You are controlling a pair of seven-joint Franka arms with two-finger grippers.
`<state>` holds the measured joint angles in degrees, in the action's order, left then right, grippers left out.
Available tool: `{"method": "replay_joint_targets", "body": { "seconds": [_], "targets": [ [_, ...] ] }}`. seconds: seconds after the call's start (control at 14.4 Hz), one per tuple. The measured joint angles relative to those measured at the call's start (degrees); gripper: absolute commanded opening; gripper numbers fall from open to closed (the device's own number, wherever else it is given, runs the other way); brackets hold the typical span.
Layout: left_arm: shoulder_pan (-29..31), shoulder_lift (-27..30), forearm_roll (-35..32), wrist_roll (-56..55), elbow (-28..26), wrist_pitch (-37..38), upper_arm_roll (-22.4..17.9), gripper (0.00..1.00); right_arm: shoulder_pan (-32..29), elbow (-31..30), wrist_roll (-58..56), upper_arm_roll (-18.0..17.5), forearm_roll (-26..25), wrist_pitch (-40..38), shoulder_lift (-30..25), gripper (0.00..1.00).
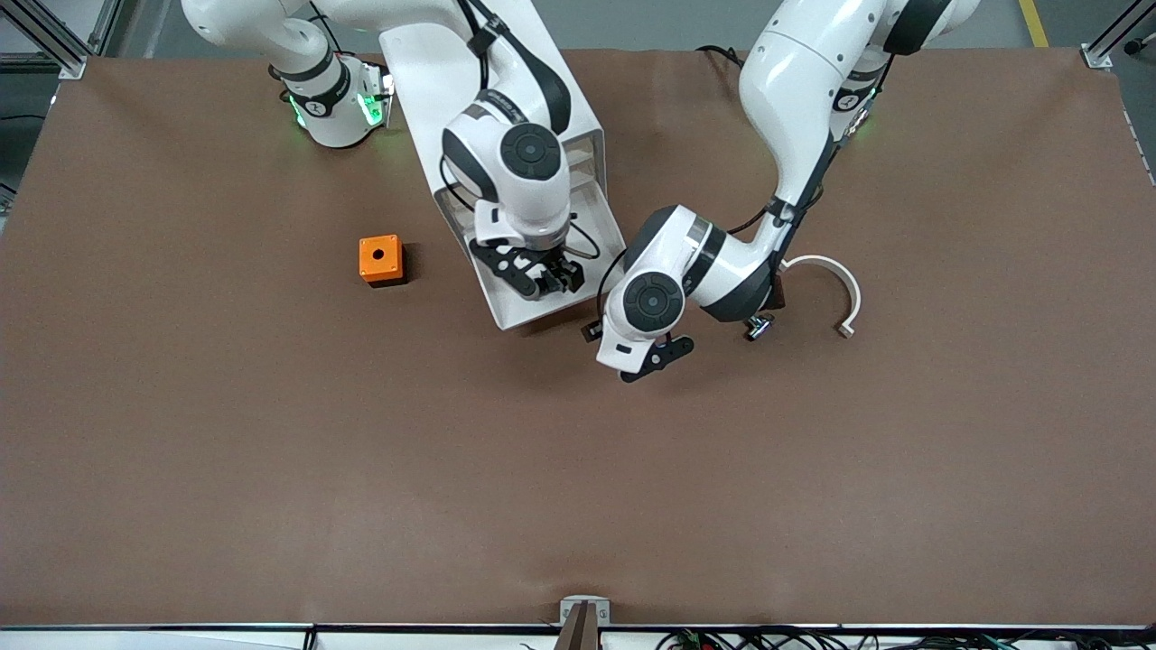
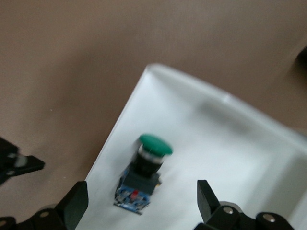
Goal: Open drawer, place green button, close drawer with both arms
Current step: 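Withdraw the right gripper while the left gripper moves to the drawer front, then push the drawer shut into the cabinet with the left gripper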
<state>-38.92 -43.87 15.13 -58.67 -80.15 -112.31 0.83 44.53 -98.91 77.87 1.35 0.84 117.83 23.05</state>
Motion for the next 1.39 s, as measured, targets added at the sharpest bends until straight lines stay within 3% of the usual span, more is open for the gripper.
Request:
{"method": "replay_joint_targets", "body": {
  "seconds": [0.28,0.83,1.04,1.39],
  "targets": [
    [-1.8,-1.4,3.7,-0.9,-0.1,-2.0,0.2,1.0,-10.0,2.8,-24.6,0.4,0.0,-10.9,-6.8,1.0],
    [-11.2,-1.7,5.6,-11.5,-0.5,-2.2,0.9,1.0,-31.2,2.7,-65.0,0.6,-0.1,-17.9,-14.8,1.0],
    [-13.1,-1.7,5.6,-15.2,-1.0,-2.2,2.5,1.0,-37.3,2.7,-71.4,0.6,-0.1,-20.0,-16.8,1.0],
    [-13.2,-1.7,5.4,-18.3,-1.3,-2.4,4.4,1.0,-42.4,2.7,-78.9,0.5,-0.1,-23.2,-20.1,1.0]
  ]
}}
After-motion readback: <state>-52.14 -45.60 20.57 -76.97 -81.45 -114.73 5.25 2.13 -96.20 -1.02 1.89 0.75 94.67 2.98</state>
